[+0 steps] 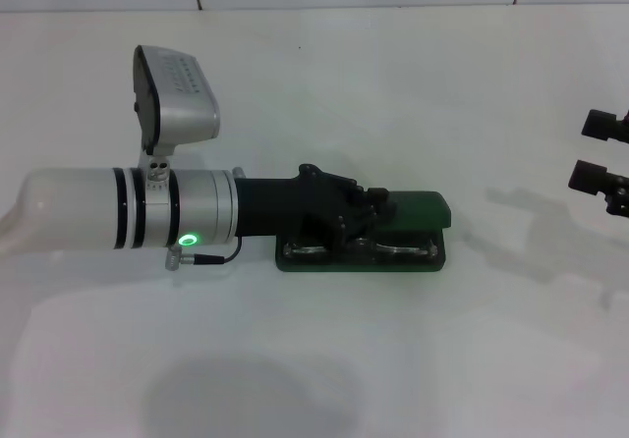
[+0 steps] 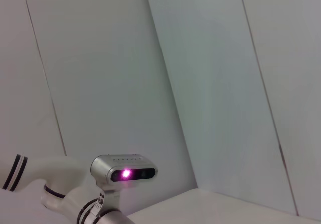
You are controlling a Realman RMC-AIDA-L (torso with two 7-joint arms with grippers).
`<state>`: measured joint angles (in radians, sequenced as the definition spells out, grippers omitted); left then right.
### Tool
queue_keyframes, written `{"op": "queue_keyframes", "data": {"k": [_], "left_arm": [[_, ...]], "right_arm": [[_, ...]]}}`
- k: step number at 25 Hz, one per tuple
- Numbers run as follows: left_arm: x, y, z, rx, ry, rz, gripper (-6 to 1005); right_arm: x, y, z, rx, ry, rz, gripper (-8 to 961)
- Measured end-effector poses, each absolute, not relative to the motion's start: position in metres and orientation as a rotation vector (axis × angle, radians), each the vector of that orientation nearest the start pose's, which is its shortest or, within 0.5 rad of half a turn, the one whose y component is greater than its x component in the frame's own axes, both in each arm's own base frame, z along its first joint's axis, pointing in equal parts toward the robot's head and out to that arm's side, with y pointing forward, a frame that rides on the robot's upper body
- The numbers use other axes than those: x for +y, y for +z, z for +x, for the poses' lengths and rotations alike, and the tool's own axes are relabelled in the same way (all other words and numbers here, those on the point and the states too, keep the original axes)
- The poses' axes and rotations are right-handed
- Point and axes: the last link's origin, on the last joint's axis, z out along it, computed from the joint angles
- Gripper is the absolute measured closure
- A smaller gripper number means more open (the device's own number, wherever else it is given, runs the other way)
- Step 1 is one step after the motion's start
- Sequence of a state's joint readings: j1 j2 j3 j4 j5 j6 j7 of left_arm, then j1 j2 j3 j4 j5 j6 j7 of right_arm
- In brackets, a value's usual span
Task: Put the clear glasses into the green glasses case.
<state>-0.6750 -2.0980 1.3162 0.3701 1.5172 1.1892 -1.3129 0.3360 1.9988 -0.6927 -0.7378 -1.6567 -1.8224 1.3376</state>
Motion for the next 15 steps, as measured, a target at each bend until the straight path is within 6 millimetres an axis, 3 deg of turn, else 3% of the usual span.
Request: {"op": "queue_keyframes", "data": {"k": [15], "left_arm": [[0.327,-0.103,-0.219,-0.631,-0.635,-2.897,853]], "right_arm": [[0.282,0.072,0.278,0.474,1.063,-2.566,195]]}}
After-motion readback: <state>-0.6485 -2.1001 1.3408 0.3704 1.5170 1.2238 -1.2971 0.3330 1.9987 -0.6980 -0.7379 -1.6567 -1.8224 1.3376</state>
